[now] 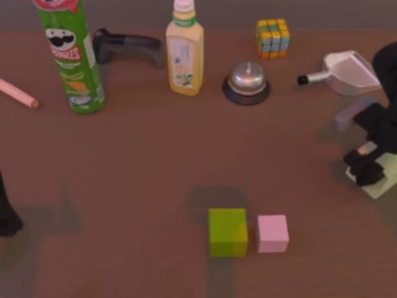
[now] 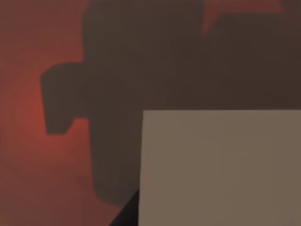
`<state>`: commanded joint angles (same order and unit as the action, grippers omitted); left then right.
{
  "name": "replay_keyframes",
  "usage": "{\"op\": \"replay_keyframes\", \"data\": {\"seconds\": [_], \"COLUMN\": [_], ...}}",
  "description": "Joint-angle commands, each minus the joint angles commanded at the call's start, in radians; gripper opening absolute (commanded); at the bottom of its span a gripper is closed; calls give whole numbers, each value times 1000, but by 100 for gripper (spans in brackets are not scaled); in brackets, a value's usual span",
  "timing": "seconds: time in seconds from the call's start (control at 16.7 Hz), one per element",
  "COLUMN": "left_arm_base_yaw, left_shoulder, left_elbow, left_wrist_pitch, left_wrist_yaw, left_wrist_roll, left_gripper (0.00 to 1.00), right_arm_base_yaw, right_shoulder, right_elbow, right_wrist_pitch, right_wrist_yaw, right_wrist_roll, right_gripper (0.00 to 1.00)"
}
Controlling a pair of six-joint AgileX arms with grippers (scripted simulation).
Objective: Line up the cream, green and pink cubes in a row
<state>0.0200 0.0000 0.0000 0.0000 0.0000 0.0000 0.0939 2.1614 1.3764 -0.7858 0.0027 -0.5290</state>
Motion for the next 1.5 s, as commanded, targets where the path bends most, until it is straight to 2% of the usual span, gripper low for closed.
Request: {"op": "replay_keyframes", "data": {"seconds": [0.12, 0.18, 0.72, 1.2, 1.5], "left_arm_base_yaw": [0, 0, 0, 0, 0], "left_shoulder": [0, 0, 0, 0, 0], "left_elbow": [0, 0, 0, 0, 0], "left_wrist_pitch": [0, 0, 0, 0, 0], "left_wrist_yaw": [0, 0, 0, 0, 0], "left_wrist_roll": [0, 0, 0, 0, 0], "left_gripper": [100, 100, 100, 100, 100], "right_arm_base_yaw": [0, 0, -2, 6, 3], "right_shoulder": [0, 0, -11, -109, -113], "right_elbow": [0, 0, 3, 127, 133], "right_wrist_pitch": [0, 0, -9, -237, -245], "right_wrist_yaw": [0, 0, -2, -3, -4], "right_wrist_roll": [0, 0, 3, 0, 3], "right_gripper": [2, 0, 0, 0, 0]}}
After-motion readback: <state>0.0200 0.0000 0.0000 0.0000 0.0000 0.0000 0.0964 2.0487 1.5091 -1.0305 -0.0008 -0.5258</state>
